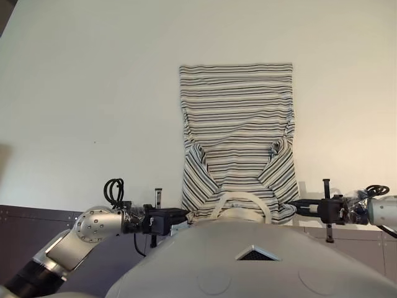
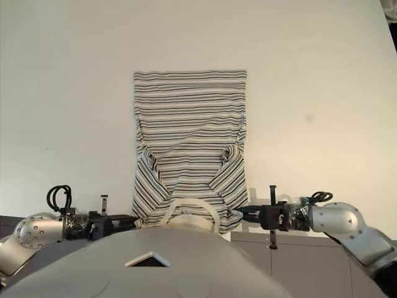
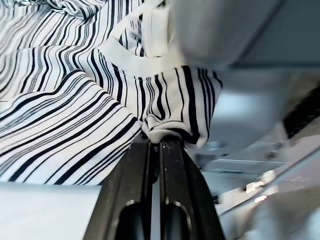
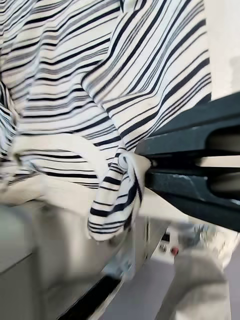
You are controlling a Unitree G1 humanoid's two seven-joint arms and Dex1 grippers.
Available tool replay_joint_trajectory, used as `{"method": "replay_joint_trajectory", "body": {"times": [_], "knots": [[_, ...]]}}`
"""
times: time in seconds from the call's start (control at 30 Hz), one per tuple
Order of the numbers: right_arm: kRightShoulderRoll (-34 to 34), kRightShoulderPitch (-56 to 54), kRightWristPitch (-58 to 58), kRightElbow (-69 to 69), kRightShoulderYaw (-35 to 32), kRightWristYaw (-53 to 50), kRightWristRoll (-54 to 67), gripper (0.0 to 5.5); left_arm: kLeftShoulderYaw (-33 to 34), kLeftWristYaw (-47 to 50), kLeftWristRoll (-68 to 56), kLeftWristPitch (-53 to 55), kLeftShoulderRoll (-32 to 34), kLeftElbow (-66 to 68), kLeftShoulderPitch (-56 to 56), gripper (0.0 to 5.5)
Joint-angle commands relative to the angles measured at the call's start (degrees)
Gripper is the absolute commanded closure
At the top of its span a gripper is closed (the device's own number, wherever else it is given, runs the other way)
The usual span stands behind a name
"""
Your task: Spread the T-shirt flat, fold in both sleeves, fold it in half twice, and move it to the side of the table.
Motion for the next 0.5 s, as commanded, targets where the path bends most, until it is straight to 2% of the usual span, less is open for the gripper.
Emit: {"method": "replay_joint_trajectory", "body": {"times": [0.03,0.13,0.23,0.33,0.5], "knots": [[0.79,-3.98,12.56,-1.05,-7.03,0.64,12.05,5.38,7.83,1.3,-15.01,10.96,-0.96,-4.22,-4.57,5.4],[10.73,-20.44,25.86,3.67,-9.16,-6.32,14.3,5.38,12.36,9.2,-22.46,23.01,-8.81,-0.39,-19.01,5.4],[20.98,-36.39,33.94,12.01,-8.7,-13.62,8.43,5.38,11.24,12.38,-19.95,31.17,-15.96,8.01,-35.55,5.4],[28.71,-45.93,36.51,19.53,-8.33,-18.62,1.07,5.38,10.99,12.21,-16.15,33.14,-21.85,17.16,-46.34,5.4],[36.55,-51.73,35.0,27.36,-8.09,-21.48,-9.1,5.38,9.8,8.85,-6.97,28.75,-28.58,36.86,-58.46,5.4]]}}
